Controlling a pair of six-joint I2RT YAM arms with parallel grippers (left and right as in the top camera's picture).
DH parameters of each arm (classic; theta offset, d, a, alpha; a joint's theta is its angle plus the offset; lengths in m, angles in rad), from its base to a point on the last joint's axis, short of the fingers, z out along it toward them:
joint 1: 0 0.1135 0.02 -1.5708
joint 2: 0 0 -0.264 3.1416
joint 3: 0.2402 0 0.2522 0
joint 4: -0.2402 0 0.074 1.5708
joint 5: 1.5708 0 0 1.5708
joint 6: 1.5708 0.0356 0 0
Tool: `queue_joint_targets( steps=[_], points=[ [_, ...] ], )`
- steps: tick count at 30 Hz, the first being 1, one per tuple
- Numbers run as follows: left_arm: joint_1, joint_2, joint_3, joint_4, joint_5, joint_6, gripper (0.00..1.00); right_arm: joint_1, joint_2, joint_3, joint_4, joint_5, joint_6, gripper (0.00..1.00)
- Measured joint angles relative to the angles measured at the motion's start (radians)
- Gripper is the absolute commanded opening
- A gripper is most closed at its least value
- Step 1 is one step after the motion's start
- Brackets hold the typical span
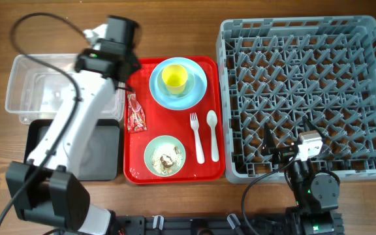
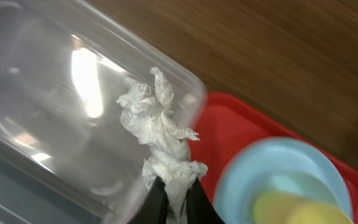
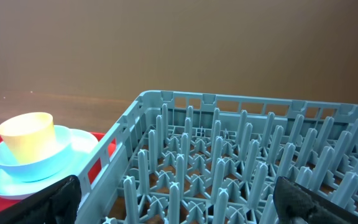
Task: Sort waste into correct bins and load items into the dishwasher rack
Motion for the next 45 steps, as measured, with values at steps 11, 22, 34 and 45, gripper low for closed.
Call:
queue_joint_targets(
  steps=[11,22,34,45],
  points=[
    [0.308,0.159,-0.018,0.030,0.026,0.014,0.95,0.000,0.000,0.000,0.000,0.000,0.000,1.00],
    [0.192,-0.058,-0.016,-0.225,0.224,0.109,0.69,0.000,0.000,0.000,0.000,0.000,0.000,1.00],
    [-0.155,-0.061,-0.163,-0.221,0.275,0.112,0.57,0.000,0.000,0.000,0.000,0.000,0.000,1.00],
    [-0.232,-0.059,-0.508,0.165,-0.005,-0.016,0.04,0.000,0.000,0.000,0.000,0.000,0.000,1.00]
  ],
)
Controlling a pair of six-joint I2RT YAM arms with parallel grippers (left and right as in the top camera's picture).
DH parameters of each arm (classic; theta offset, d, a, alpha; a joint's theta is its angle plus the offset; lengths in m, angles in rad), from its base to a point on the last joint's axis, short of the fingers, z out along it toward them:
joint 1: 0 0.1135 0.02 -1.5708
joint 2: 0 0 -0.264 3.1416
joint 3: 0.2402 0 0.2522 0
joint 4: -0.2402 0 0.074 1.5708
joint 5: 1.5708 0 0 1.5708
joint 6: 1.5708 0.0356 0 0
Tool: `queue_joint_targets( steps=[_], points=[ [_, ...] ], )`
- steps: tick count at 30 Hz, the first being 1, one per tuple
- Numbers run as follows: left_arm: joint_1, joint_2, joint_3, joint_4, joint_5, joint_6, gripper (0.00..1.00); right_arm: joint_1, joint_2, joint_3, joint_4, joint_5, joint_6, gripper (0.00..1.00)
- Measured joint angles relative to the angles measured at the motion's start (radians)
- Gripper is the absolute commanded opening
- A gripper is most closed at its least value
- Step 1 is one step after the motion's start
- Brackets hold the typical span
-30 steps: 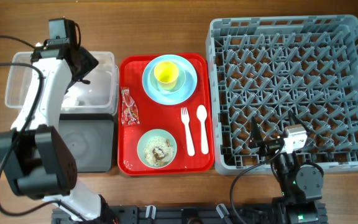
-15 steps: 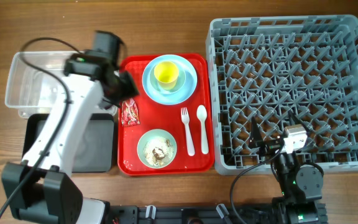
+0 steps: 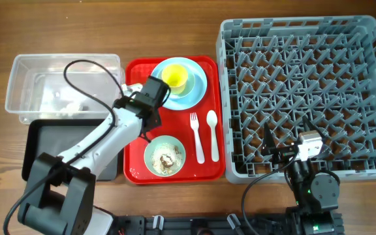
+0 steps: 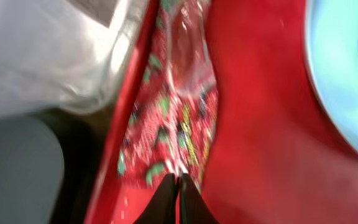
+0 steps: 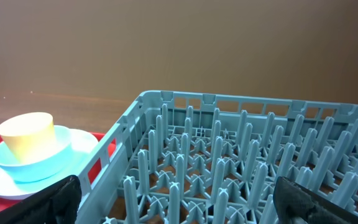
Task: Sort waste into correct bins and load items into the dishwasher rack
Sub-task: 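Grasp the red snack wrapper with the left gripper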
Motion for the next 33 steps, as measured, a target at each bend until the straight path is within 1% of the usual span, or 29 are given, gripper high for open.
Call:
queue_joint_targets(
  steps=[3,5,9,13,15,18,20,23,25,26,29,31,33],
  points=[
    [0.029,0.000,-0.042,0.100,-0.024,-0.008,0.04,0.000,0.000,0.000,0.000,0.000,0.000,1.00],
    [0.029,0.000,-0.061,0.137,-0.026,-0.008,0.04,0.000,0.000,0.000,0.000,0.000,0.000,1.00],
    [0.029,0.005,-0.081,0.184,-0.027,-0.004,0.04,0.000,0.000,0.000,0.000,0.000,0.000,1.00],
    [0.029,0.063,-0.086,0.243,-0.027,0.044,0.04,0.000,0.000,0.000,0.000,0.000,0.000,1.00],
    [0.029,0.099,-0.088,0.254,-0.027,0.060,0.04,0.000,0.000,0.000,0.000,0.000,0.000,1.00],
    [0.029,0.107,-0.088,0.263,-0.027,0.068,0.04,0.000,0.000,0.000,0.000,0.000,0.000,1.00],
    [0.031,0.106,-0.081,0.267,0.019,0.095,0.08,0.000,0.000,0.000,0.000,0.000,0.000,1.00],
    [0.033,0.101,-0.062,0.264,0.157,0.141,0.08,0.000,0.000,0.000,0.000,0.000,0.000,1.00],
    [0.032,0.090,-0.062,0.261,0.211,0.154,0.14,0.000,0.000,0.000,0.000,0.000,0.000,1.00],
    [0.031,0.082,-0.062,0.261,0.232,0.160,0.25,0.000,0.000,0.000,0.000,0.000,0.000,1.00],
    [0.031,0.054,-0.062,0.261,0.266,0.173,0.44,0.000,0.000,0.000,0.000,0.000,0.000,1.00],
    [0.031,0.038,-0.062,0.260,0.272,0.180,0.50,0.000,0.000,0.000,0.000,0.000,0.000,1.00],
    [0.031,0.013,-0.062,0.260,0.267,0.180,0.51,0.000,0.000,0.000,0.000,0.000,0.000,1.00]
  ],
)
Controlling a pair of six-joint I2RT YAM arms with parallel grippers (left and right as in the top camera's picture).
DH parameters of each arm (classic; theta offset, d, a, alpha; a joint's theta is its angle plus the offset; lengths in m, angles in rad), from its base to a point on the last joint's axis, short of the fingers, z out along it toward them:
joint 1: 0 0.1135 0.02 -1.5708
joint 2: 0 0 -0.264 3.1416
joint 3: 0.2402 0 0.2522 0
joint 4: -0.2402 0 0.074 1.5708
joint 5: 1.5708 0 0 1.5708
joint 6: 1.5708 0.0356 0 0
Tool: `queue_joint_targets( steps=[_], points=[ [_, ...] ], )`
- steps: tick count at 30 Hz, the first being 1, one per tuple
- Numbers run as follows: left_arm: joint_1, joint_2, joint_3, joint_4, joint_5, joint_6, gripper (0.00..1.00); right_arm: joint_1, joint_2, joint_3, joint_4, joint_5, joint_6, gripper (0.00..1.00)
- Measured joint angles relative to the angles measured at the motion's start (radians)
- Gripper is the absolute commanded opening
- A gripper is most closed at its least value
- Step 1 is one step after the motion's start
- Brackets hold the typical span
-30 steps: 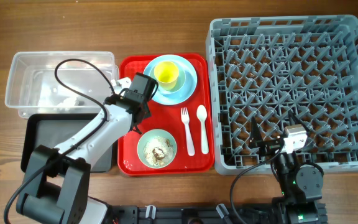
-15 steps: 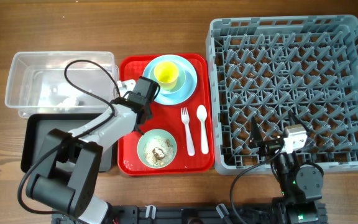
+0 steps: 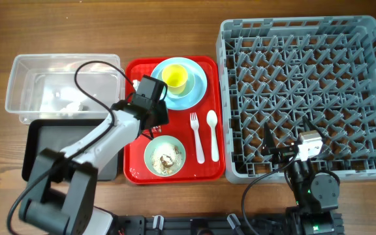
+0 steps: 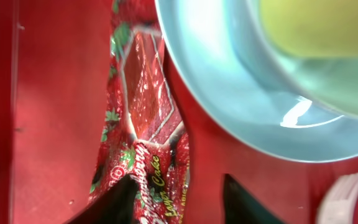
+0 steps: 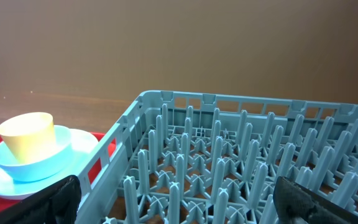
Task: Sort waste into correct bins and load items into the dishwasher rack
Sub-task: 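Grasp the red snack wrapper with the left gripper, then carry the wrapper to the clear bin and release it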
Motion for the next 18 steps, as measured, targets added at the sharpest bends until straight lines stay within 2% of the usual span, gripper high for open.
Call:
queue_joint_targets(
  steps=[4,5,6,9,18],
  points=[
    [0.000,-0.069,0.000,-0.001,-0.026,0.001,0.51,0.000,0.000,0.000,0.000,0.000,0.000,1.00],
    [0.000,-0.083,0.001,-0.006,-0.030,0.001,0.54,0.000,0.000,0.000,0.000,0.000,0.000,1.00],
    [0.000,-0.085,0.001,-0.010,-0.031,0.001,0.61,0.000,0.000,0.000,0.000,0.000,0.000,1.00],
    [0.000,-0.080,0.002,-0.038,-0.035,0.020,0.68,0.000,0.000,0.000,0.000,0.000,0.000,1.00],
    [0.000,0.016,0.002,-0.030,-0.050,0.084,0.70,0.000,0.000,0.000,0.000,0.000,0.000,1.00]
  ],
)
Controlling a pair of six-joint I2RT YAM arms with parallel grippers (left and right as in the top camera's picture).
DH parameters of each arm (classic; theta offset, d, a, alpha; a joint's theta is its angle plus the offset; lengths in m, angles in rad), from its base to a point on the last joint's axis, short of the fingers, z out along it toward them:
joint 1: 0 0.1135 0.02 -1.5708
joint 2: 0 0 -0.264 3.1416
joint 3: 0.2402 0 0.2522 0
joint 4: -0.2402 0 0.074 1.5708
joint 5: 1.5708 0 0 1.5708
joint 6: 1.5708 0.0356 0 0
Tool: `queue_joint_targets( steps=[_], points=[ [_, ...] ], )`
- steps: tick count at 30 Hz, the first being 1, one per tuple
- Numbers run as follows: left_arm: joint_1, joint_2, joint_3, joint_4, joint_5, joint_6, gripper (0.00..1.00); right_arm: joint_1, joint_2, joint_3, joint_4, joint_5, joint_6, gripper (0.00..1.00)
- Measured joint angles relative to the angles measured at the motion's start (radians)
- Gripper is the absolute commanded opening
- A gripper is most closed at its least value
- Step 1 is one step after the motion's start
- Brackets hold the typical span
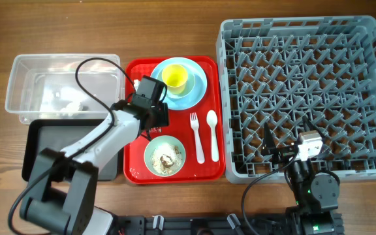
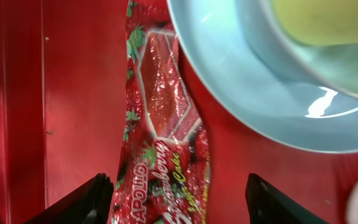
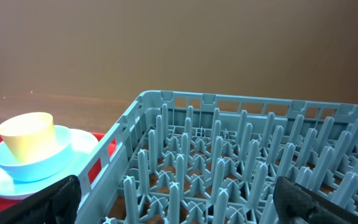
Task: Sort waste into correct bins and load items into the dishwasher rack
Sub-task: 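Carry the wrapper to the clear bin and release it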
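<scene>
A red strawberry-print wrapper (image 2: 163, 124) lies on the red tray (image 1: 136, 166) beside the blue plate (image 1: 198, 91), which holds a yellow cup (image 1: 175, 77). My left gripper (image 2: 179, 199) hangs low over the wrapper, open wide, one finger on each side of it. In the overhead view the gripper (image 1: 150, 108) hides the wrapper. A bowl with food scraps (image 1: 165, 155), a white fork (image 1: 196, 137) and a white spoon (image 1: 213, 134) are also on the tray. My right gripper (image 3: 179, 199) is open over the front of the grey dishwasher rack (image 1: 305, 85).
A clear bin (image 1: 44, 68) at the left holds a crumpled white tissue (image 1: 70, 104). In front of it sits a black bin (image 1: 51, 150). The left arm reaches across both bins to the tray.
My left gripper's fingers stand further apart around the wrapper than before, and the view has shifted slightly along it. The right arm has not moved.
My left gripper was shut on a crumpled white tissue over the clear bin. Then the tissue lay in that bin and the gripper was shut over the wrapper at the tray's left edge. It then stood partly open over the wrapper, and now wide open.
</scene>
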Motion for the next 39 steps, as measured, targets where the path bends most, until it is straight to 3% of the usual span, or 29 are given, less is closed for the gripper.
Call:
queue_joint_targets(
  steps=[5,8,9,10,12,15,19,26,32,35,39],
  points=[
    [0.000,0.060,0.000,0.001,-0.037,0.008,0.63,0.000,0.000,0.000,0.000,0.000,0.000,1.00],
    [0.000,0.074,0.005,0.010,-0.047,0.013,0.40,0.000,0.000,0.000,0.000,0.000,0.000,1.00],
    [0.000,0.076,0.006,0.012,-0.048,0.012,0.22,0.000,0.000,0.000,0.000,0.000,0.000,1.00],
    [0.000,0.077,0.008,0.013,-0.047,0.017,0.12,0.000,0.000,0.000,0.000,0.000,0.000,1.00],
    [0.000,0.079,0.009,0.015,-0.048,0.019,0.04,0.000,0.000,0.000,0.000,0.000,0.000,1.00],
    [0.000,0.079,0.013,0.009,-0.048,0.025,0.04,0.000,0.000,0.000,0.000,0.000,0.000,1.00],
    [0.000,0.059,0.035,-0.020,-0.052,0.024,0.04,0.000,0.000,0.000,0.000,0.000,0.000,1.00],
    [0.022,-0.144,0.088,0.055,-0.190,0.004,0.04,0.000,0.000,0.000,0.000,0.000,0.000,1.00],
    [0.189,-0.204,0.096,0.108,-0.259,-0.119,0.04,0.000,0.000,0.000,0.000,0.000,0.000,1.00],
    [0.273,-0.183,0.096,0.114,-0.270,-0.177,0.18,0.000,0.000,0.000,0.000,0.000,0.000,1.00],
    [0.375,-0.121,0.095,0.177,-0.257,-0.223,0.70,0.000,0.000,0.000,0.000,0.000,0.000,1.00]
  ],
)
